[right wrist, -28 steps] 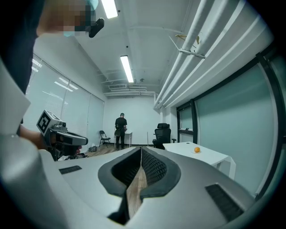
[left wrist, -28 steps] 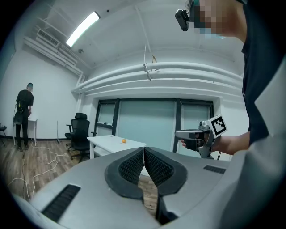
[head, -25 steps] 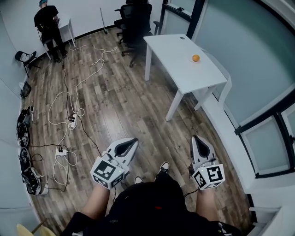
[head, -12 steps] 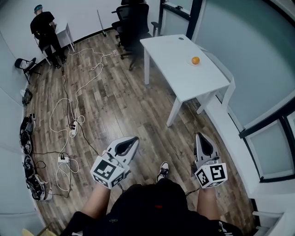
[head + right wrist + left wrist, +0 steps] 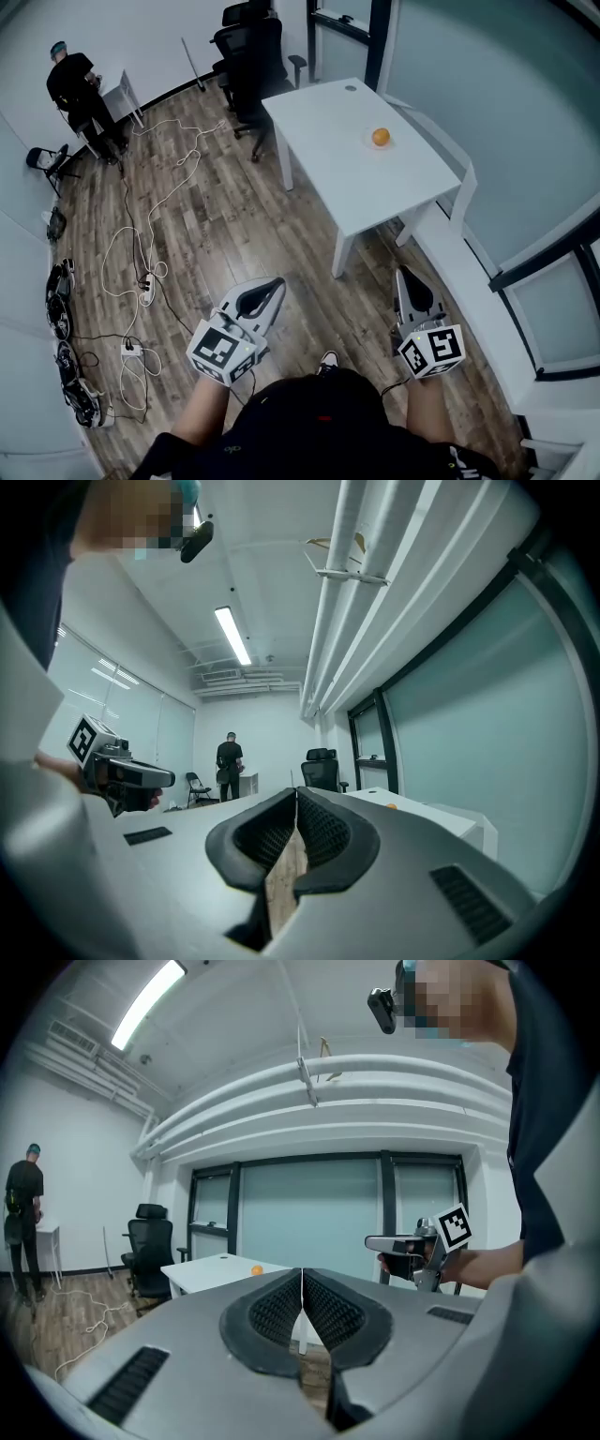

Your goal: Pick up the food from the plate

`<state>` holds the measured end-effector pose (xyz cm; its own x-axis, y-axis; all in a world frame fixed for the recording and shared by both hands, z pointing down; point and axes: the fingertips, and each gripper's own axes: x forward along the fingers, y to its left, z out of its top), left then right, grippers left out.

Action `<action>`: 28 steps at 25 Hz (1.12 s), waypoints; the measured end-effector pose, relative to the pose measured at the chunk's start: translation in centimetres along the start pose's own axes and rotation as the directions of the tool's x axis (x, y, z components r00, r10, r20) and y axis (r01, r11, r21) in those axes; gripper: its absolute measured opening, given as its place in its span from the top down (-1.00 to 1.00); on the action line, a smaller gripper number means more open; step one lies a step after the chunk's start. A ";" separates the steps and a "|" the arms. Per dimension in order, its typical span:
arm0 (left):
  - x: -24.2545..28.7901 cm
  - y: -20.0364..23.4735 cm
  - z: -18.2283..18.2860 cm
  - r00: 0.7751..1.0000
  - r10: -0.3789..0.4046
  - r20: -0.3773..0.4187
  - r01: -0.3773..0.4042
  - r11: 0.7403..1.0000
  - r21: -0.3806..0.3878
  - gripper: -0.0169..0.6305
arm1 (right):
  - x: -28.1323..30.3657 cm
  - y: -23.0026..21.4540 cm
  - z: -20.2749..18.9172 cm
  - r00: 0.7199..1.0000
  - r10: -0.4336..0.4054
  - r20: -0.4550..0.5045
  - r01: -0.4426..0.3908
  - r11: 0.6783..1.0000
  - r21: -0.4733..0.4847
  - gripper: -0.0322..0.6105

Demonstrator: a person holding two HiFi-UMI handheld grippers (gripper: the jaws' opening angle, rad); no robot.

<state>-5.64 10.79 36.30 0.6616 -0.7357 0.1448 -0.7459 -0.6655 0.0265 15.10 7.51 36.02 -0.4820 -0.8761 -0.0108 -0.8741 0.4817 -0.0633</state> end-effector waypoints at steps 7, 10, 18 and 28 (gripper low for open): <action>6.9 -0.3 0.4 1.000 -0.008 -0.027 0.009 1.000 0.013 0.88 | 2.5 -6.3 -0.9 1.000 0.018 -0.022 -0.018 1.000 0.003 0.82; 9.1 0.2 0.3 0.999 -0.013 -0.037 0.014 1.000 0.016 0.88 | 3.4 -8.3 -1.7 0.999 -0.002 -0.042 0.003 1.000 0.023 0.82; 15.3 2.6 -0.3 0.997 -0.065 -0.039 0.065 0.998 -0.009 0.88 | 6.6 -12.2 -2.8 0.996 -0.036 -0.085 0.037 0.999 0.012 0.82; 25.1 10.7 0.9 0.988 -0.153 -0.034 0.153 0.988 -0.008 0.88 | 15.8 -17.9 -2.8 0.986 -0.127 -0.109 0.127 0.992 -0.008 0.82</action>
<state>3.04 -14.92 39.30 0.7651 -0.6202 0.1730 -0.6364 -0.7693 0.0563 22.92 -14.86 39.79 -0.3711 -0.9225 0.1063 -0.9285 0.3670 -0.0564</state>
